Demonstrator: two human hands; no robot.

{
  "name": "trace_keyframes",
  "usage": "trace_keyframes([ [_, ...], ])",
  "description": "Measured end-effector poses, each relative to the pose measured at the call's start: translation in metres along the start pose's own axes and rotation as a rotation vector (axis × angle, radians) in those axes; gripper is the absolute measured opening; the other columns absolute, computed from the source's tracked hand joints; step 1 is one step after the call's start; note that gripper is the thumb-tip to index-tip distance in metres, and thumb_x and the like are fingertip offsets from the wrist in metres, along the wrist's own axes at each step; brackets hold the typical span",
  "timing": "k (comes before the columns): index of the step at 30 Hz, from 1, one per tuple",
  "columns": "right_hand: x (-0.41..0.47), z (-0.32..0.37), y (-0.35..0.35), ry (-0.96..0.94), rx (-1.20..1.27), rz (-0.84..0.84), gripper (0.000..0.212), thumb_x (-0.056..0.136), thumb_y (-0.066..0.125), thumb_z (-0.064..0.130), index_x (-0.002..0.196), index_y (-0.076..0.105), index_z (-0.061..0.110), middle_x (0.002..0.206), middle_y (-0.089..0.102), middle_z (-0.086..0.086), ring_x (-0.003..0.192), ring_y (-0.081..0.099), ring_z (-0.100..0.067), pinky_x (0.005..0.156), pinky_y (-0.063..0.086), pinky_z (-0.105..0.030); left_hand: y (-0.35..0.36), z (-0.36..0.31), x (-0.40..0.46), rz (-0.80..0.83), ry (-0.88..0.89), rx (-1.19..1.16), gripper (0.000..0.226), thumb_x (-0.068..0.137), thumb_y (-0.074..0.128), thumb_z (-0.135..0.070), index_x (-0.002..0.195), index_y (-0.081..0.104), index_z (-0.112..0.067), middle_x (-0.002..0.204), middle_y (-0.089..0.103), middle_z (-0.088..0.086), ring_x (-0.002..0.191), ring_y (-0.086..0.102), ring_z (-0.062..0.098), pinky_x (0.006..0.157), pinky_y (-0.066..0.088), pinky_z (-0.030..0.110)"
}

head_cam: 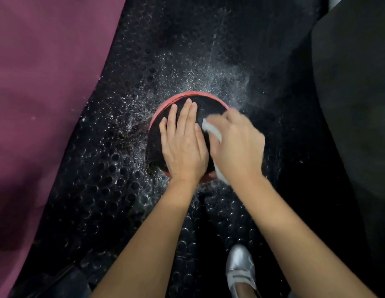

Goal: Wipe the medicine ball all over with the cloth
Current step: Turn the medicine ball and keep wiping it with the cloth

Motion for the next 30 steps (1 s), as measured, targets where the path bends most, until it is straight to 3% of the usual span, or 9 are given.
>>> trace_keyframes([
  [2,-0.012,0.002,-0.004,-0.042,0.016,-0.034,0.029,0.087,0.043,0.033,0.081,0.070,0.025,0.076,0.058,0.000,0.064,0.055,-0.022,0.050,0.027,-0.023,0.000,-0.002,-0.002,0.008,0.017,0.016,0.049,0.100,0.025,-0.022,0.139,0.050,-0.010,0.146,0.048,0.001,0.140,0.037,0.024,0.115,0.022,0.042],
  [7,0.024,-0.007,0.002,-0.018,-0.067,0.059,0.018,0.092,0.051,0.021,0.102,0.066,0.023,0.098,0.057,-0.004,0.087,0.056,-0.025,0.060,0.030,-0.031,0.002,-0.005,-0.004,0.022,0.048,0.034,0.048,0.099,0.028,-0.022,0.139,0.050,-0.009,0.146,0.049,0.002,0.139,0.037,0.025,0.115,0.020,0.042],
  [12,-0.017,-0.016,-0.004,0.021,0.055,-0.033,0.018,0.083,0.051,0.028,0.081,0.068,0.029,0.076,0.057,0.002,0.064,0.056,-0.022,0.050,0.030,-0.023,0.000,-0.004,-0.002,0.063,0.097,0.027,0.048,0.098,0.027,-0.021,0.138,0.052,-0.009,0.145,0.049,0.002,0.138,0.038,0.026,0.115,0.021,0.042],
  [17,0.014,-0.040,0.004,0.246,0.120,0.065,0.021,0.090,0.051,0.020,0.096,0.068,0.030,0.093,0.054,-0.001,0.084,0.056,-0.026,0.062,0.032,-0.030,-0.004,0.001,-0.007,0.095,0.139,0.035,0.048,0.096,0.029,-0.020,0.139,0.051,-0.010,0.146,0.049,0.002,0.138,0.038,0.026,0.116,0.019,0.041],
  [21,0.012,-0.031,0.008,0.211,0.185,0.068,0.020,0.092,0.052,0.021,0.101,0.068,0.030,0.095,0.056,-0.001,0.084,0.057,-0.025,0.062,0.035,-0.031,-0.011,0.003,0.000,0.122,0.074,0.035,0.048,0.097,0.029,-0.022,0.138,0.052,-0.011,0.145,0.049,0.002,0.139,0.037,0.026,0.117,0.018,0.042],
  [24,0.018,-0.026,0.007,0.209,0.190,0.051,0.020,0.093,0.051,0.023,0.103,0.067,0.030,0.097,0.056,0.000,0.086,0.057,-0.023,0.063,0.034,-0.029,-0.008,-0.005,0.001,0.158,0.120,0.104,0.050,0.099,0.025,-0.026,0.142,0.047,-0.012,0.149,0.044,0.001,0.142,0.033,0.026,0.117,0.015,0.043],
  [28,-0.006,-0.002,0.003,0.078,0.177,-0.038,0.017,0.088,0.051,0.026,0.086,0.069,0.029,0.091,0.062,-0.002,0.076,0.060,-0.025,0.055,0.036,-0.027,-0.007,0.008,0.002,0.084,0.091,0.103,0.049,0.099,0.027,-0.025,0.139,0.051,-0.013,0.147,0.048,-0.001,0.140,0.036,0.025,0.115,0.019,0.042],
  [30,-0.012,-0.011,0.005,0.097,0.164,-0.045,0.015,0.086,0.055,0.023,0.087,0.069,0.029,0.086,0.060,-0.001,0.073,0.059,-0.026,0.055,0.033,-0.027,-0.010,0.015,0.002,0.076,0.098,0.071,0.048,0.098,0.027,-0.023,0.140,0.050,-0.012,0.147,0.047,0.000,0.140,0.035,0.026,0.116,0.018,0.042],
])
Point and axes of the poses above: each hand's wrist, its own x-axis towards the middle knuckle, its own y-axis out of the palm, z = x × y, the point moved 5 cm from there along x, towards the middle knuckle
